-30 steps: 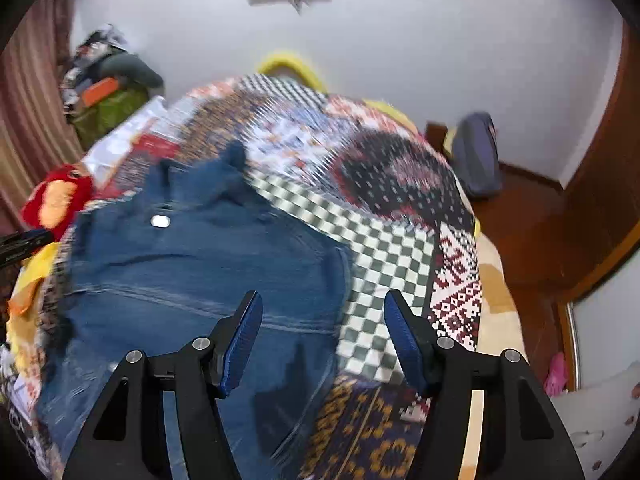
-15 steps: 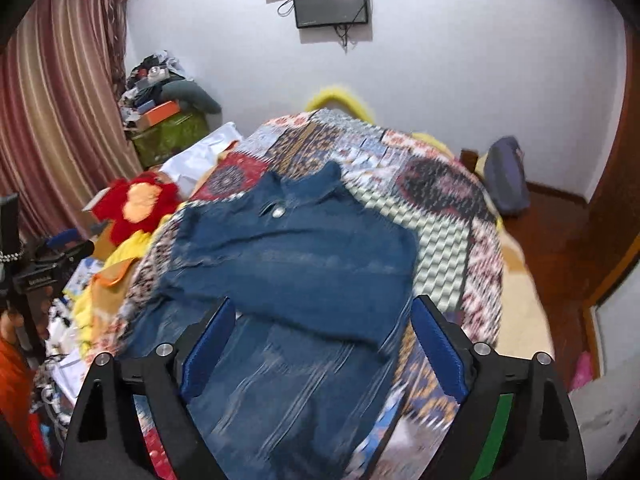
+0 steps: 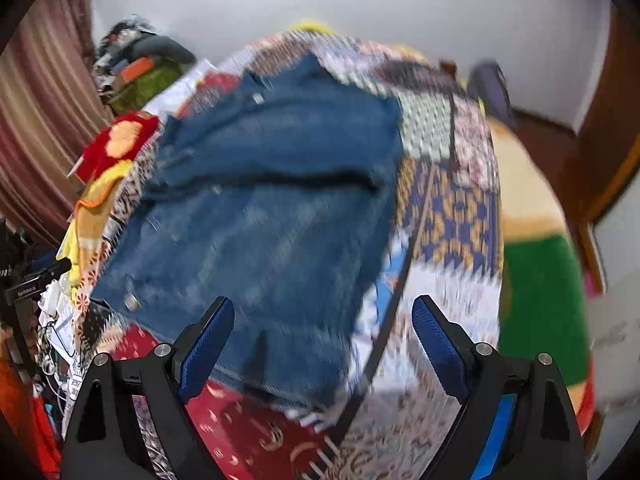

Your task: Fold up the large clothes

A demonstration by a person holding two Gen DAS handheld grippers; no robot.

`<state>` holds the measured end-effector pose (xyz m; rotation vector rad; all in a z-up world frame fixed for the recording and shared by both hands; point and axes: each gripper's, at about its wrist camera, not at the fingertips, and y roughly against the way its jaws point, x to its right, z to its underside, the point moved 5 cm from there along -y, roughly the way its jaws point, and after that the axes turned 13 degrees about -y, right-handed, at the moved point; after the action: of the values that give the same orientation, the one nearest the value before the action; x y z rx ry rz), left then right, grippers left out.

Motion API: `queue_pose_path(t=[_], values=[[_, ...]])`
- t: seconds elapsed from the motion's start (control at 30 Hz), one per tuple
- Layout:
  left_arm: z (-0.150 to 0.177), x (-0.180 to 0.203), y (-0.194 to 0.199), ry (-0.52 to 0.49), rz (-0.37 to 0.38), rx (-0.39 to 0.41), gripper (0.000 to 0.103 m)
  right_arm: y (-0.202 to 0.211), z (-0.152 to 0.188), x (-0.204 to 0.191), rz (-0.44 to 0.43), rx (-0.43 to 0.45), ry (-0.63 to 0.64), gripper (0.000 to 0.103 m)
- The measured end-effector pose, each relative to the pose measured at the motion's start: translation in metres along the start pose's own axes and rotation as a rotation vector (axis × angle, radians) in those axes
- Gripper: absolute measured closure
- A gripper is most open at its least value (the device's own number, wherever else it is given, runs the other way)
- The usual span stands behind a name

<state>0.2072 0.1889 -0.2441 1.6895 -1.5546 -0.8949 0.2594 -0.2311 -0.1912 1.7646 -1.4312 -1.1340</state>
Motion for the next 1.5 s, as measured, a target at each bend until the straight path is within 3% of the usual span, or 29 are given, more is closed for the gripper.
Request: queue_pose_path(t=[0.1,0.2,0.47,0.6,0.67,0.7,0.83,0.9,1.07,1.2,1.37,1.5], values=[[0.02,-0.003,-0.017,0.067,0.056,-0.039,0.0,-0.015,0.015,0.014,-0.029,-0.061,-0.089,0.014],[0.033,-0.005,-0.037,0.105,0.071,-0.078,0.001,-0.027,0.024,0.021,-0.112,-0.127,-0.184,0.014],[0.042,-0.004,-0.074,0.286,0.226,-0.118,0.018,-0.031,0.028,0.013,-0.134,-0.108,-0.184,0.018],[0.045,0.007,-0.082,0.318,0.281,-0.127,0.031,-0.031,0.029,0.006,-0.156,-0.101,-0.173,0.035],[0.046,0.011,-0.084,0.338,0.319,-0.123,0.047,-0.031,0.029,0.004,-0.167,-0.095,-0.177,0.048],[0.045,0.012,-0.084,0.348,0.334,-0.117,0.049,-0.031,0.029,0.004,-0.165,-0.091,-0.18,0.055],[0.04,0.013,-0.076,0.327,0.307,-0.081,0.066,-0.028,0.025,0.006,-0.195,-0.077,-0.202,0.077],[0.035,0.012,-0.067,0.29,0.265,-0.056,0.08,-0.025,0.023,0.006,-0.218,-0.065,-0.209,0.081],[0.008,0.009,-0.043,0.218,0.214,0.022,0.086,-0.018,0.01,-0.001,-0.253,-0.039,-0.178,0.088],[-0.026,0.005,-0.022,0.178,0.212,0.103,0.087,-0.009,-0.021,-0.017,-0.28,-0.014,-0.109,0.091],[-0.09,-0.002,0.004,0.165,0.237,0.237,0.09,0.002,-0.071,-0.043,-0.27,0.089,-0.022,0.092],[-0.144,-0.004,0.004,0.15,0.232,0.297,0.09,0.005,-0.12,-0.051,-0.26,0.175,-0.013,0.093]])
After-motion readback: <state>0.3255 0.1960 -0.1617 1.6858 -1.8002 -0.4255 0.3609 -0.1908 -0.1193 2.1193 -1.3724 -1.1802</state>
